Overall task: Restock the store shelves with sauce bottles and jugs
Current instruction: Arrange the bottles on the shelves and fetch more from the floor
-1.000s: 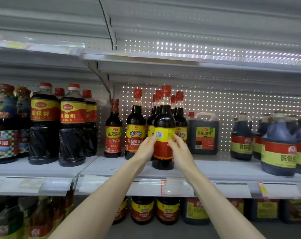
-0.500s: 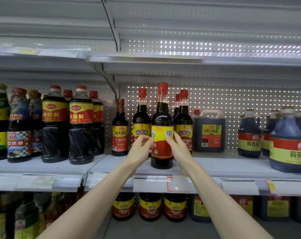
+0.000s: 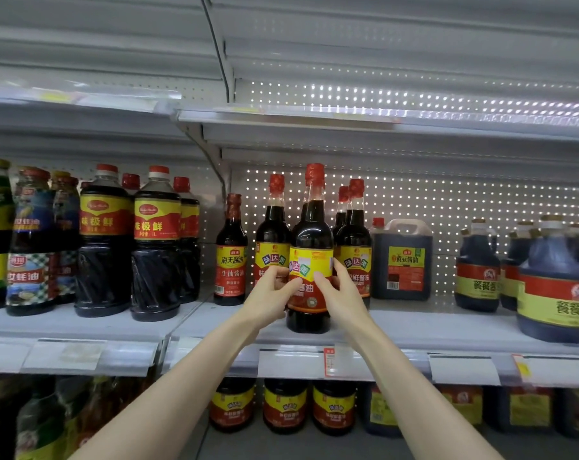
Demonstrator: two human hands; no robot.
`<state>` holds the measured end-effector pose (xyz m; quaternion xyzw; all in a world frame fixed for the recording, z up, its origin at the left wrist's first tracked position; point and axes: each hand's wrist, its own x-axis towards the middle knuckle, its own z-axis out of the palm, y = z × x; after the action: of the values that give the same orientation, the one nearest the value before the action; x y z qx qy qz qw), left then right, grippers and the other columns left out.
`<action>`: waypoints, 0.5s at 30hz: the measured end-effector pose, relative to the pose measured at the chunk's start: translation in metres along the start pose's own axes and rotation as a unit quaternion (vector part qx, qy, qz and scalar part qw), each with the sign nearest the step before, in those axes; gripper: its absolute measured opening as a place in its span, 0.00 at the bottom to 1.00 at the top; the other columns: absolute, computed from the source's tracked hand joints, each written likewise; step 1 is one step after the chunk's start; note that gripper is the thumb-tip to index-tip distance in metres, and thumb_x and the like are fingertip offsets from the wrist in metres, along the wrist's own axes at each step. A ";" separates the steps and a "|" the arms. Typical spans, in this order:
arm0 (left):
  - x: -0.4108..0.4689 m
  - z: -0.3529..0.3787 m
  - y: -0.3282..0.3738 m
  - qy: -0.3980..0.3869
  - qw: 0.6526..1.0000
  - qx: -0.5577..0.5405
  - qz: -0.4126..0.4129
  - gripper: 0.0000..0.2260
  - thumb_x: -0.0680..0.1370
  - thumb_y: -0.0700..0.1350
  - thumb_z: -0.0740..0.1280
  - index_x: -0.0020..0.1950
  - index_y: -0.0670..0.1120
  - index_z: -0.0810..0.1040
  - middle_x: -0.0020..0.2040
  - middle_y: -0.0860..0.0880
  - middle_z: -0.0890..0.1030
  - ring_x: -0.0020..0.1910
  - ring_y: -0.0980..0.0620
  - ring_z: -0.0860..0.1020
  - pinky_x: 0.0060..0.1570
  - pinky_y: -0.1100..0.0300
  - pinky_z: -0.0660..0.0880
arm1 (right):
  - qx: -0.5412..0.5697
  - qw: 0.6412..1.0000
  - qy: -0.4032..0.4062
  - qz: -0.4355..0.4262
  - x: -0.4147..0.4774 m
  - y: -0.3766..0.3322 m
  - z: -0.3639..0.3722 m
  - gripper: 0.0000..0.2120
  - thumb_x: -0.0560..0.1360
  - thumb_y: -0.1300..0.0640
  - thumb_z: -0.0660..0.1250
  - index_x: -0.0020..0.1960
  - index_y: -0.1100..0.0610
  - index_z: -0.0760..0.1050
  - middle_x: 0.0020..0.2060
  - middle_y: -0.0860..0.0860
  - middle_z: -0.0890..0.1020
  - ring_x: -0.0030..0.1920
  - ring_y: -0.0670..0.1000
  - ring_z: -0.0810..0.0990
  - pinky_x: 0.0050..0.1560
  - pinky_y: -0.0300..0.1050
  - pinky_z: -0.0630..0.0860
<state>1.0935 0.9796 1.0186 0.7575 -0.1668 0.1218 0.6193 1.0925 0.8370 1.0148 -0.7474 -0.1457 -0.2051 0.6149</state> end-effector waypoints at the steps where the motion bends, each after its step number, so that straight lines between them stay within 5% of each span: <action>1: -0.002 -0.004 -0.002 0.006 1.000 0.018 0.008 0.15 0.79 0.49 0.65 0.65 0.49 0.68 0.55 0.50 0.78 0.53 0.53 0.78 0.44 0.60 0.76 | 0.018 1.000 -0.008 0.004 0.001 -0.001 0.002 0.22 0.81 0.51 0.61 0.73 0.48 0.62 0.64 0.48 0.75 0.57 0.45 0.76 0.54 0.41 0.75; 7: -0.002 -0.021 -0.005 0.003 1.000 0.008 0.009 0.17 0.79 0.47 0.66 0.67 0.48 0.68 0.55 0.50 0.77 0.52 0.55 0.77 0.43 0.63 0.74 | 0.074 0.996 -0.045 0.036 -0.001 -0.005 0.005 0.21 0.80 0.51 0.61 0.73 0.47 0.63 0.53 0.42 0.76 0.50 0.41 0.76 0.48 0.40 0.74; 12: 0.003 -0.018 -0.011 -0.061 0.997 -0.042 -0.030 0.23 0.79 0.47 0.65 0.73 0.51 0.64 0.64 0.47 0.76 0.62 0.47 0.75 0.60 0.48 0.73 | 0.026 0.998 -0.053 0.032 0.000 -0.005 0.004 0.23 0.81 0.49 0.58 0.75 0.46 0.59 0.62 0.46 0.73 0.56 0.45 0.74 0.56 0.43 0.73; 15: 0.002 -0.019 -0.011 -0.041 0.998 -0.038 -0.004 0.19 0.79 0.45 0.66 0.69 0.49 0.68 0.59 0.48 0.79 0.56 0.50 0.78 0.50 0.56 0.77 | 0.022 0.998 -0.046 0.024 0.001 -0.004 0.007 0.22 0.82 0.50 0.57 0.75 0.47 0.60 0.62 0.47 0.74 0.56 0.45 0.75 0.57 0.45 0.75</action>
<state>1.1001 1.0004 1.0132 0.7380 -0.1940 0.0818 0.6411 1.0924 0.8449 1.0179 -0.7458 -0.1601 -0.1527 0.6284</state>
